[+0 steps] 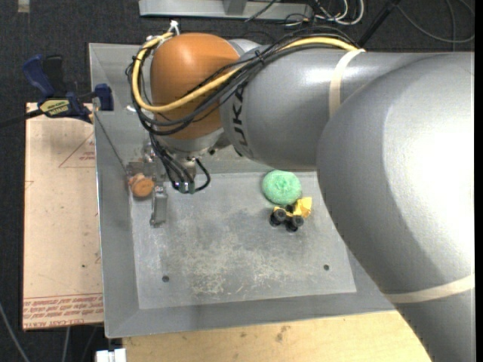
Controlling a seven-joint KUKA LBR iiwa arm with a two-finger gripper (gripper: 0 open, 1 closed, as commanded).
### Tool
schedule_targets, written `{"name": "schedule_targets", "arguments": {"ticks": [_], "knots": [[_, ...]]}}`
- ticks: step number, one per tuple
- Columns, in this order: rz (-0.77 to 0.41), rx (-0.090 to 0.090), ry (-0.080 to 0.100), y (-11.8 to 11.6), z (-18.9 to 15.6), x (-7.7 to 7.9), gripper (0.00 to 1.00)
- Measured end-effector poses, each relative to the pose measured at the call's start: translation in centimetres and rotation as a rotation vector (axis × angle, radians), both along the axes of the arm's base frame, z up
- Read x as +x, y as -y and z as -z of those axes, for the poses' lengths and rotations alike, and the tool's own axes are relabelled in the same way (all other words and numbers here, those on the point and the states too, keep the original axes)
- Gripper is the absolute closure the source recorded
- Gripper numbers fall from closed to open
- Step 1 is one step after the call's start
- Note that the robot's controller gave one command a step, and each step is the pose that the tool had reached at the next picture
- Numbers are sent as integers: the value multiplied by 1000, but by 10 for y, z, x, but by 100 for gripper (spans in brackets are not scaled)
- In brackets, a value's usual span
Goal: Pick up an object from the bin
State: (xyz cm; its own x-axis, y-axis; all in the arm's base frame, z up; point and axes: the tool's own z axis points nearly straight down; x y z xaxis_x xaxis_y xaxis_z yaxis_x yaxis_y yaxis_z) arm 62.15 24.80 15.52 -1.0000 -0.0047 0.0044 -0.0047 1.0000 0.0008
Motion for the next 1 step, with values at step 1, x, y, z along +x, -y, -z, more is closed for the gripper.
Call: {"name": "schedule_targets", "arguments": {"ticks": [1], "knots": [[4, 1, 6, 1, -5, 1, 0]]}}
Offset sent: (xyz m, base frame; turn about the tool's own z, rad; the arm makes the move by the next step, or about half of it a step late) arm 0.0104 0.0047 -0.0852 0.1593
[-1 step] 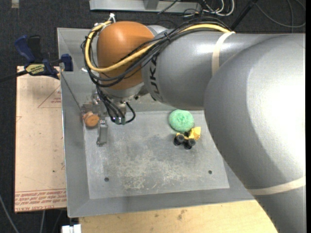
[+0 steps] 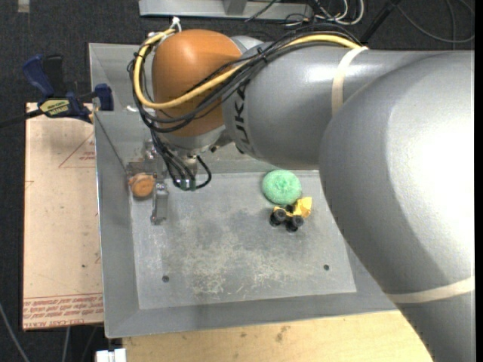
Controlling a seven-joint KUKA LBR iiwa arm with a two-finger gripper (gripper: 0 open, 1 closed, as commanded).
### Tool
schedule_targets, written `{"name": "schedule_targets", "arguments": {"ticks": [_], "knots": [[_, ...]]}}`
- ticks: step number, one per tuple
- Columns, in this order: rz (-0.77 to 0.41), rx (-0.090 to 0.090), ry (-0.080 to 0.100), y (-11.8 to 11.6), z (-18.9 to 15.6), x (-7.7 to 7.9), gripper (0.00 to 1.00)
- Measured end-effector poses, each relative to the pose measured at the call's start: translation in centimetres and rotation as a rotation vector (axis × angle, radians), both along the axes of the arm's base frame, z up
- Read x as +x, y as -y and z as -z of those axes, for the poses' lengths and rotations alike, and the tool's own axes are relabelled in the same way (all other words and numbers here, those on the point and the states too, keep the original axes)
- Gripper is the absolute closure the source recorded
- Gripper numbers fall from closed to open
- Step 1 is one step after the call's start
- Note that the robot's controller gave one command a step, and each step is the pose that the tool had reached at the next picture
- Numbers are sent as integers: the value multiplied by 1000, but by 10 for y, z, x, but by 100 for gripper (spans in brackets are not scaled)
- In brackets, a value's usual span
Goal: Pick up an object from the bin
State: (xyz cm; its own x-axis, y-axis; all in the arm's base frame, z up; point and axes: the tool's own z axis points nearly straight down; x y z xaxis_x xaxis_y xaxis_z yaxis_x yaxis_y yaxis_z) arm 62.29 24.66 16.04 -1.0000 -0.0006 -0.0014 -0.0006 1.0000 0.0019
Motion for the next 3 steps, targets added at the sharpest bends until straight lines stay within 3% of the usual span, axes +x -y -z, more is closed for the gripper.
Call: {"name": "schedule_targets", "arguments": {"ticks": [1, 3], "knots": [[121, 3, 5, -6, 68, 9, 0], [166, 1, 2, -4, 32, 19, 0]]}}
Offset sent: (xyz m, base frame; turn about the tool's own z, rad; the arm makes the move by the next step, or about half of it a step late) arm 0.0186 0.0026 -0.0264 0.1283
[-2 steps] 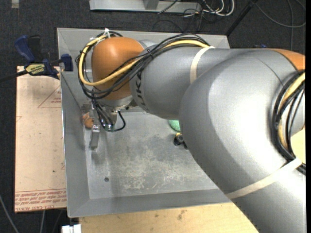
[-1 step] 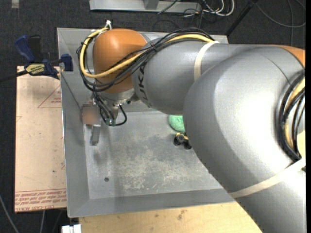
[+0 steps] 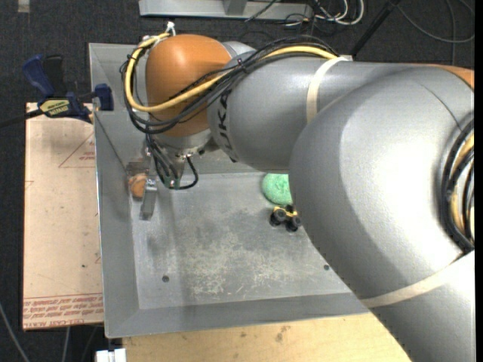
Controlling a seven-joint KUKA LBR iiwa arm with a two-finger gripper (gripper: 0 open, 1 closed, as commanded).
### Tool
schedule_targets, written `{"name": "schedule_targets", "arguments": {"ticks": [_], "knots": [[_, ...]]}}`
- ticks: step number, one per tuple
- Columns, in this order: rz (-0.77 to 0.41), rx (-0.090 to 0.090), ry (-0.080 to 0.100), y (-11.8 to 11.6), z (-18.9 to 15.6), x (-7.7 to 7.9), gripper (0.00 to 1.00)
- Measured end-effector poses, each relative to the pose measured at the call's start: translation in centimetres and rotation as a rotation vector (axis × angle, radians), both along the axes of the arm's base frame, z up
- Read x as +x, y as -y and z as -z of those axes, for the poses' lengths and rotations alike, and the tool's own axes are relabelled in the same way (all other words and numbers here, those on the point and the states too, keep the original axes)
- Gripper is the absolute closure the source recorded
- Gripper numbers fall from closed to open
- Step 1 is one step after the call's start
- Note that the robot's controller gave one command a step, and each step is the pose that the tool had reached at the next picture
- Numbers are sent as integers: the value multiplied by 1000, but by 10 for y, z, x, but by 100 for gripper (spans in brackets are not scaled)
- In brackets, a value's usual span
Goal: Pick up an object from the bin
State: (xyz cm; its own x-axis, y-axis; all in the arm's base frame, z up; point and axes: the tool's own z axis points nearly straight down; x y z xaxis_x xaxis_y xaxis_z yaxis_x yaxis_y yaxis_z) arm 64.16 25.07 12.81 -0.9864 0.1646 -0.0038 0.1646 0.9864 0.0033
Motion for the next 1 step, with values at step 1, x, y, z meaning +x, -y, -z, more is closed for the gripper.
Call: {"name": "schedule_targets", "arguments": {"ticks": [1], "knots": [[40, -2, -16, 2, 61, 8, 0]]}}
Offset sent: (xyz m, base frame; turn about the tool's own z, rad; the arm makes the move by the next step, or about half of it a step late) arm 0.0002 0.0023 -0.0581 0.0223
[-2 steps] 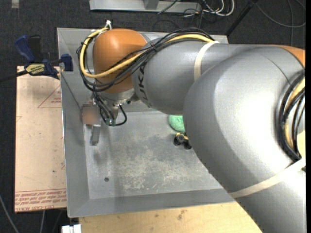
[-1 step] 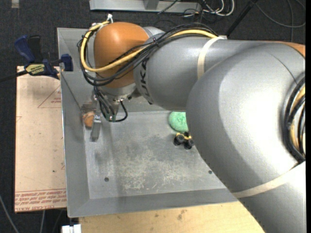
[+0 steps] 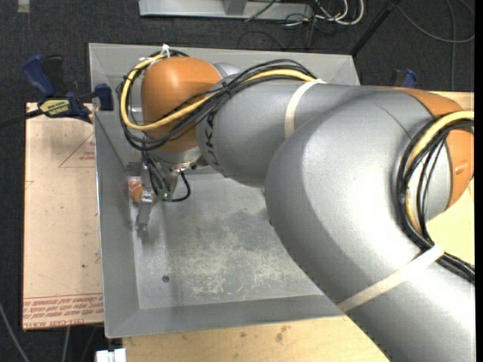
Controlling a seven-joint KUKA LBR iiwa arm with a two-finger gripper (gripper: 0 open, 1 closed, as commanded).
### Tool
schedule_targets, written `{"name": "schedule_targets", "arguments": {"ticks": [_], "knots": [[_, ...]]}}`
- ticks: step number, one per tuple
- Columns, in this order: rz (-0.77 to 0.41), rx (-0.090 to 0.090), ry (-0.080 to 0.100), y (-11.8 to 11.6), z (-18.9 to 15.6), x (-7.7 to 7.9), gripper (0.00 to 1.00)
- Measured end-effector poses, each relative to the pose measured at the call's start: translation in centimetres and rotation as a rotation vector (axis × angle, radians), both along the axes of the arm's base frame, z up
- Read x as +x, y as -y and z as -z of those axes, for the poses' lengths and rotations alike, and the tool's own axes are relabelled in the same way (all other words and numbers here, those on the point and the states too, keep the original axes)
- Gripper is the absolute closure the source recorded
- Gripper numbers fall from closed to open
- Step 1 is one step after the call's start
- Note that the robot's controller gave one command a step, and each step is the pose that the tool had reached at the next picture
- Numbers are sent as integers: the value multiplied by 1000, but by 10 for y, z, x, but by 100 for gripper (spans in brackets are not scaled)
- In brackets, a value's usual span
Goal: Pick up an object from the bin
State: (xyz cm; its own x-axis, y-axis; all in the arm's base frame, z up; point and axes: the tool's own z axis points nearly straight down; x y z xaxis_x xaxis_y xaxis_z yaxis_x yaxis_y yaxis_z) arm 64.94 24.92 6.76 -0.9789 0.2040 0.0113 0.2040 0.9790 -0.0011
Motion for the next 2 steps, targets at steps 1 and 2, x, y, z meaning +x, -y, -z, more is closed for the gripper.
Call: {"name": "schedule_targets", "arguments": {"ticks": [1, 2], "knots": [[-18, 1, 12, -4, -2, -7, 100], [-17, 1, 12, -4, -2, -7, 100]]}}
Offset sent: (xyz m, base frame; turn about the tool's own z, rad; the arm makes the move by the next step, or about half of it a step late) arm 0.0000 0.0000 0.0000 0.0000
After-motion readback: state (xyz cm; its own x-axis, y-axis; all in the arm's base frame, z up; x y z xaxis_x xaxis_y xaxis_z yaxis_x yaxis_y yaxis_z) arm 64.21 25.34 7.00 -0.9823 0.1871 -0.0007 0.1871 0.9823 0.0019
